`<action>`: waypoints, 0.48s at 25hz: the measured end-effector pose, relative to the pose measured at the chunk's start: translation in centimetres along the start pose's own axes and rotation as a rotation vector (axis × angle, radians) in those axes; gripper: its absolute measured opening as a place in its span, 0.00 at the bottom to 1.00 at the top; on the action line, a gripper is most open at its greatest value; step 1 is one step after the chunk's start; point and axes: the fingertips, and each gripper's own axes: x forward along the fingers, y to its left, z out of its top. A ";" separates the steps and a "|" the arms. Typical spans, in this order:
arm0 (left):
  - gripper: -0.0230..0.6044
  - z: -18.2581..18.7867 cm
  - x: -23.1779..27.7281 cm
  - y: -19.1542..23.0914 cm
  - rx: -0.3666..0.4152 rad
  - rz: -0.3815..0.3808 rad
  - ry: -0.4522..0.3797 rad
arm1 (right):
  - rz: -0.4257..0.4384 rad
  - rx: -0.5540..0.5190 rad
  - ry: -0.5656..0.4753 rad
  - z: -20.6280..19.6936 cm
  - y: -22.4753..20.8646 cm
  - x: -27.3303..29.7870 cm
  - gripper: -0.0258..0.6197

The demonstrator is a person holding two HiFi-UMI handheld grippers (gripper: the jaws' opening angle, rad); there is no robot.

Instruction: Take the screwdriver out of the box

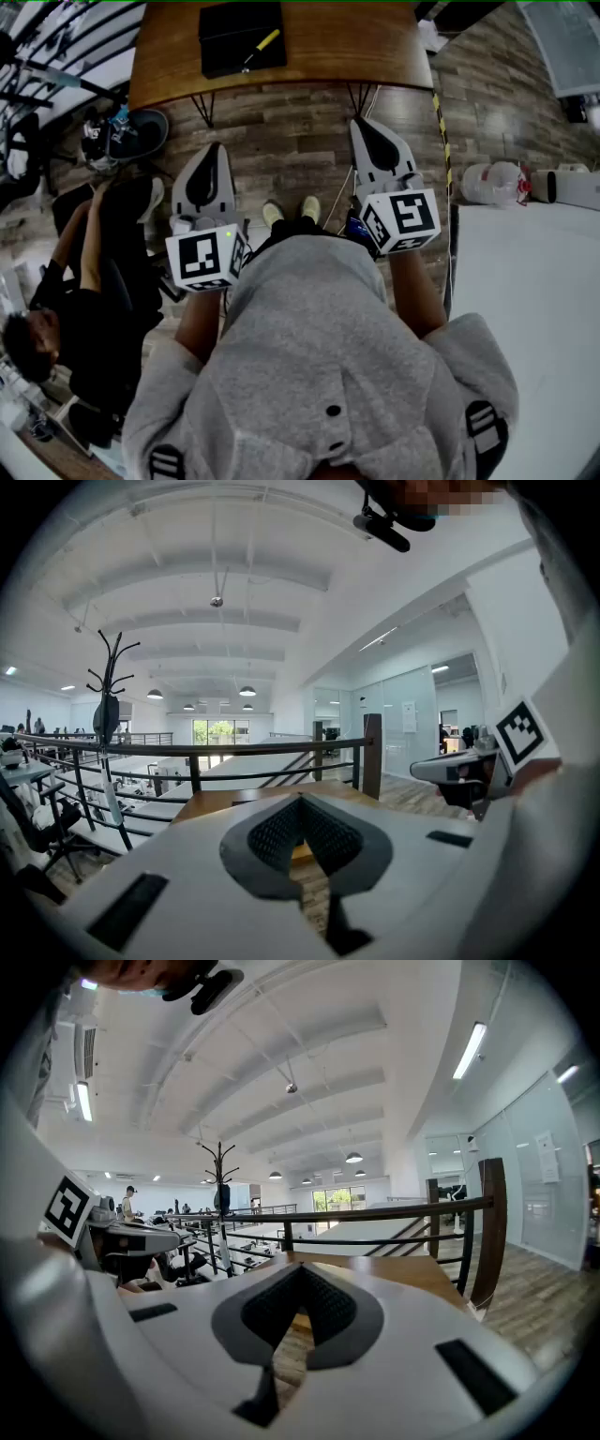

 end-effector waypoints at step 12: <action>0.06 0.8 0.3 0.2 0.007 0.011 0.008 | 0.031 0.038 -0.009 0.1 0.3 0.1 0.06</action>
